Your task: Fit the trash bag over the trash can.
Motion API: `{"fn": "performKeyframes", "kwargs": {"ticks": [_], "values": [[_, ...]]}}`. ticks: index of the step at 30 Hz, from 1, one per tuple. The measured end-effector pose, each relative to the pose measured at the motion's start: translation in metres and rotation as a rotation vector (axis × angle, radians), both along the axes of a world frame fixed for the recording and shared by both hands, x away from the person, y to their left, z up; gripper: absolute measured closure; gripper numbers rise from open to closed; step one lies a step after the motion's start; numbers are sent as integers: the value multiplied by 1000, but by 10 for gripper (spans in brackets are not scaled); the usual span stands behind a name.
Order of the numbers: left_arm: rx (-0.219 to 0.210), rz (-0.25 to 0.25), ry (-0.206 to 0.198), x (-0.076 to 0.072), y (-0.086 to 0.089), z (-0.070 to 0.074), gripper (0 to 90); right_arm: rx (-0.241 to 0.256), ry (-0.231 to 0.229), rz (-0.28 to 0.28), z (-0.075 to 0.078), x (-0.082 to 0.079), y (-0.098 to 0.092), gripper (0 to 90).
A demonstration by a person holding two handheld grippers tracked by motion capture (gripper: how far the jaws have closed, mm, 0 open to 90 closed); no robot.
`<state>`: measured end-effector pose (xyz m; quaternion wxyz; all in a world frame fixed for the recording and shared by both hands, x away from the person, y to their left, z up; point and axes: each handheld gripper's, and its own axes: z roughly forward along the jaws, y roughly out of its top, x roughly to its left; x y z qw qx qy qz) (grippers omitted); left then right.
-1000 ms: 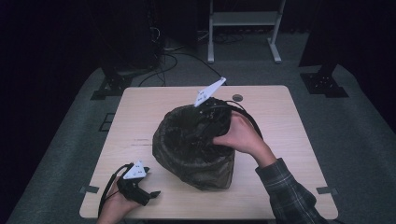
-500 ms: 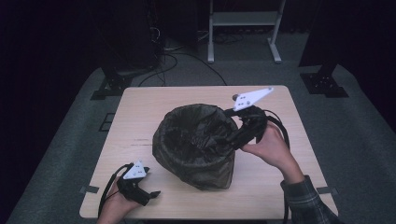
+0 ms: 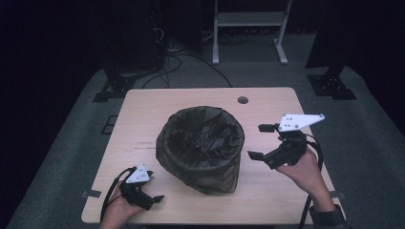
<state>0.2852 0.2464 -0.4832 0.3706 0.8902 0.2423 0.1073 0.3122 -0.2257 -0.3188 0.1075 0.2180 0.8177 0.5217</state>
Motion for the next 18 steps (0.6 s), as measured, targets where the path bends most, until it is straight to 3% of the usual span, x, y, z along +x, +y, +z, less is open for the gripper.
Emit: {"fn": "performKeyframes", "kwargs": {"ticks": [8,18], "values": [[-2,2,1,0,0,0,0,20,0,-60,-27,-11,-17,3],[-1,1,0,0,0,0,0,0,20,-75,-56,-18,-12,3]]}}
